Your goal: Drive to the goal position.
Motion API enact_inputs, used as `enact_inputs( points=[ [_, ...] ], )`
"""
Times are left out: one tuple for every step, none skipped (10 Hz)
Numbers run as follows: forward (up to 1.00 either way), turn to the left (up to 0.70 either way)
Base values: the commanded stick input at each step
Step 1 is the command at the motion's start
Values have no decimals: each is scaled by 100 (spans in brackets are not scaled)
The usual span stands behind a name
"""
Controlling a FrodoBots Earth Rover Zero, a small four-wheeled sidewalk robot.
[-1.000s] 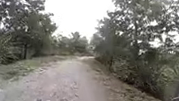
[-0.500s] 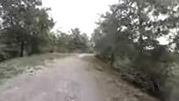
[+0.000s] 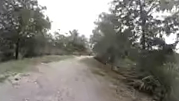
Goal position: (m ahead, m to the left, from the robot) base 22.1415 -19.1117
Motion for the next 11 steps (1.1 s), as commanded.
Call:
enact_inputs(
  points=[
    [70, 35],
    [70, 30],
    [70, 3],
    [70, 0],
    [70, 0],
    [70, 0],
    [70, 0],
    [70, 0],
    [70, 0],
    [70, 0],
    [70, 0]
  ],
)
